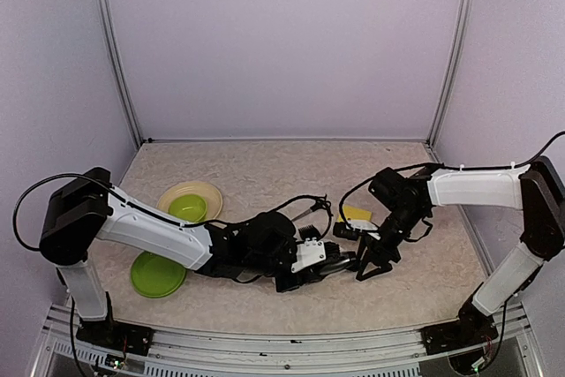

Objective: Sort the hair-cutting tools

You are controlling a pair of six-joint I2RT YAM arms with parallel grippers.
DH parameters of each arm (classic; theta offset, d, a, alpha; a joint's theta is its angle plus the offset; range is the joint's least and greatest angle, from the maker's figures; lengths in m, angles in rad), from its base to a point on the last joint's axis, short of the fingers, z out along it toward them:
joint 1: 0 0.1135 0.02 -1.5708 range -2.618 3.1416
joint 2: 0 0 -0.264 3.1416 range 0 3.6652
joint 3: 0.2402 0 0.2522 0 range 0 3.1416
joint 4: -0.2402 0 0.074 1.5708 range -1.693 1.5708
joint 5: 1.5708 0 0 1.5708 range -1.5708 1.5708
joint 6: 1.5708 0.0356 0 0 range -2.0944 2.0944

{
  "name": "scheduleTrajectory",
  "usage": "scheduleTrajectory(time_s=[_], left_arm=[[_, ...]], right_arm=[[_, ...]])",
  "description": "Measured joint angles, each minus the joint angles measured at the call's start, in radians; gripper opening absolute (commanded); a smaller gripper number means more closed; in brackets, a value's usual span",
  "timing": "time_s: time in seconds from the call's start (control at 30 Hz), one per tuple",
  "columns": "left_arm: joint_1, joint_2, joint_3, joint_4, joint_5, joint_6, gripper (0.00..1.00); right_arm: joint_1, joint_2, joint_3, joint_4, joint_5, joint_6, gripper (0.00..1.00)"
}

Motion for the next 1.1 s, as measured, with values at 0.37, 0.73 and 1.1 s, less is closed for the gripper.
scheduleTrajectory(time_s=[0.37, 0.73, 1.1], left_arm=[[0.006, 0.000, -0.045, 0.054, -0.013, -0.016, 0.00], [0.006, 0.000, -0.045, 0.071, -0.013, -0.011, 0.00], [0.006, 0.044, -0.030, 0.072, -0.025, 0.000, 0.15]], right_arm=[[-0.006, 0.057, -0.005, 0.045, 0.021, 0.008, 0.53], [-0.089, 0.086, 0.005, 0.068, 0.035, 0.005, 0.62], [-0.089, 0.211, 0.048, 0.107, -0.085, -0.001, 0.00]])
